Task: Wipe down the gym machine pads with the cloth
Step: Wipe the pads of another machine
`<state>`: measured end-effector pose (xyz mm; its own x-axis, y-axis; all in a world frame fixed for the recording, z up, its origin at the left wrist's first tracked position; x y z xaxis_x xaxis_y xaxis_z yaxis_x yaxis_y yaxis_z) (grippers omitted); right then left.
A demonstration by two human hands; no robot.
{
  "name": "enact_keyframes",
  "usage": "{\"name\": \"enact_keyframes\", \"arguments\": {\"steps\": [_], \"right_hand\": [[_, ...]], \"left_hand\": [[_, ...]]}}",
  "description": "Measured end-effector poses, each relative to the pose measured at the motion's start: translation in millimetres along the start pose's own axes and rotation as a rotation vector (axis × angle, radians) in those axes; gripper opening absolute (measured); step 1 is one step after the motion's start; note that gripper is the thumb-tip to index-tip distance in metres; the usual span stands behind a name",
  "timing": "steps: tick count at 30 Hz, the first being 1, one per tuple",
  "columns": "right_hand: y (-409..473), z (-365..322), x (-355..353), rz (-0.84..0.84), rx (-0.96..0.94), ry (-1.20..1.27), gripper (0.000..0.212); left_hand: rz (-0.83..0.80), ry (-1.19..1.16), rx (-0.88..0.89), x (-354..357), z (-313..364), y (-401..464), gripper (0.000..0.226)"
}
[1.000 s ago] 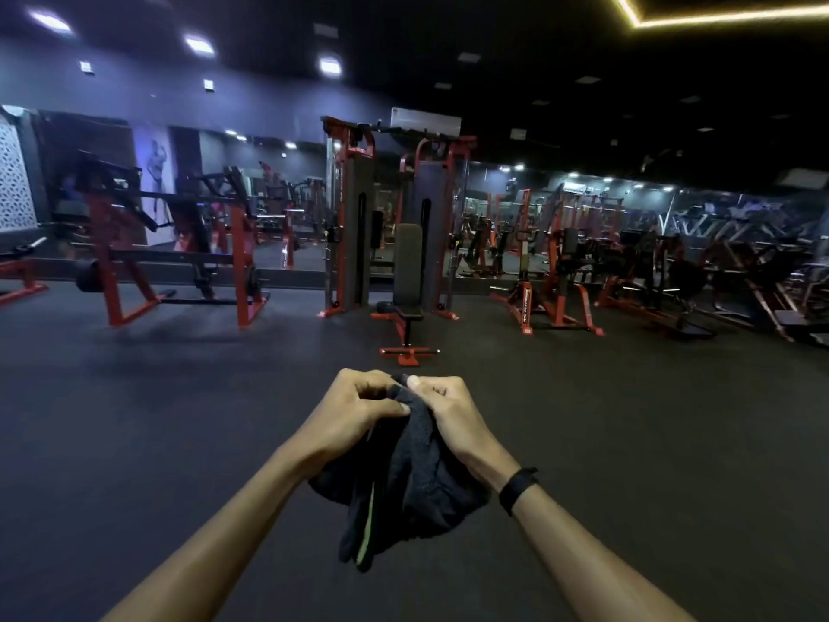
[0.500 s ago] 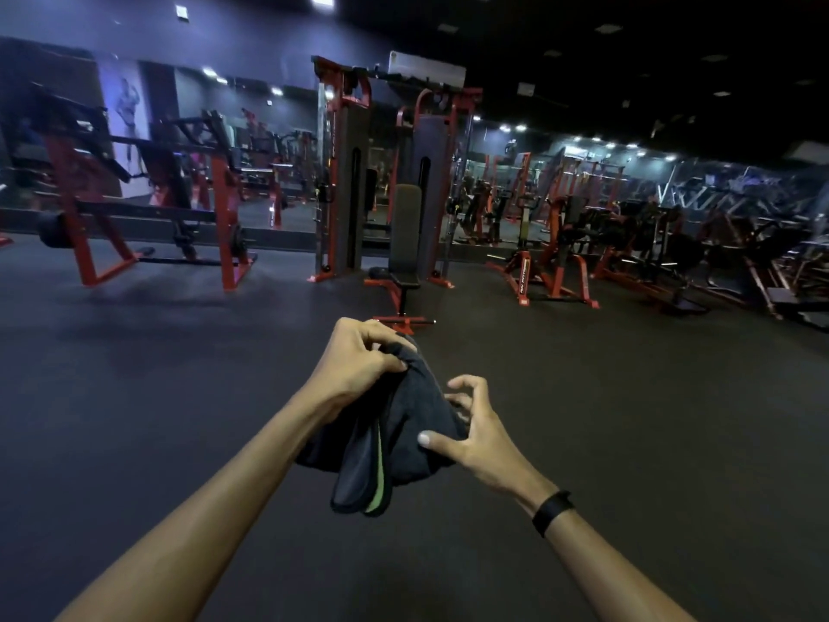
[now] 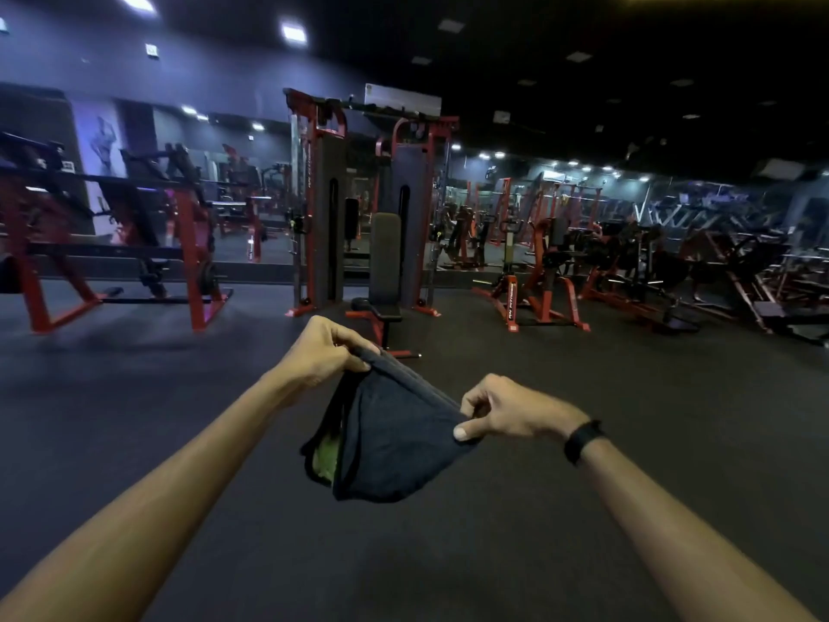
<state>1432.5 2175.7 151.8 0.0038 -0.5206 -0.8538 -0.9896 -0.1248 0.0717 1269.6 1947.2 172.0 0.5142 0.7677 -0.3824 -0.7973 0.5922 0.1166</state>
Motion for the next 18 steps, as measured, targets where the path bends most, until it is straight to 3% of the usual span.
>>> {"name": "enact_keyframes", "arguments": {"steps": [2,6,10,14,18], "right_hand": [[11.4,11.2,-34.5,-0.111,0.012,0.059,0.020],[43.5,60.0,-79.8,0.145,0.110,-0.296,0.022],[67.7,100.4,-101.5,-0.103,0.122,-0.045,0.020],[101.7,151.0,-121.9,0.050,0.163,-0.369,0.019],[140.2,214.5,-147.3,-0.148,0.169,-0.129,0.020]], "left_hand": [[0.030,-0.007,-0.017,14.1,-5.6,26.5,0.037],[0.028,-0.026,-0.014,40.3,-7.2,76.2,0.035],[0.020,0.035,-0.030,56.8,-13.7,135.1,0.030],[-0.068,0.075,-0.063,75.9,-27.0,197.6,0.026],[-0.122,0.141,-0.046,107.5,-42.5,284.2,0.025]]}}
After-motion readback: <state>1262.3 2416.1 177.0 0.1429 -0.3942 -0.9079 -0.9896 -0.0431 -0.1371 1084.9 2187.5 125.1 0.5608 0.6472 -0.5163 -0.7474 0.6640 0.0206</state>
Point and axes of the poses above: each hand's wrist, its own y-axis towards the middle knuckle, its own x-axis out of the palm, z = x × y, the point moved 1 cm from there along y, towards the middle knuckle, and after that the axes turned 14 degrees about -x, right-handed, at the moved point
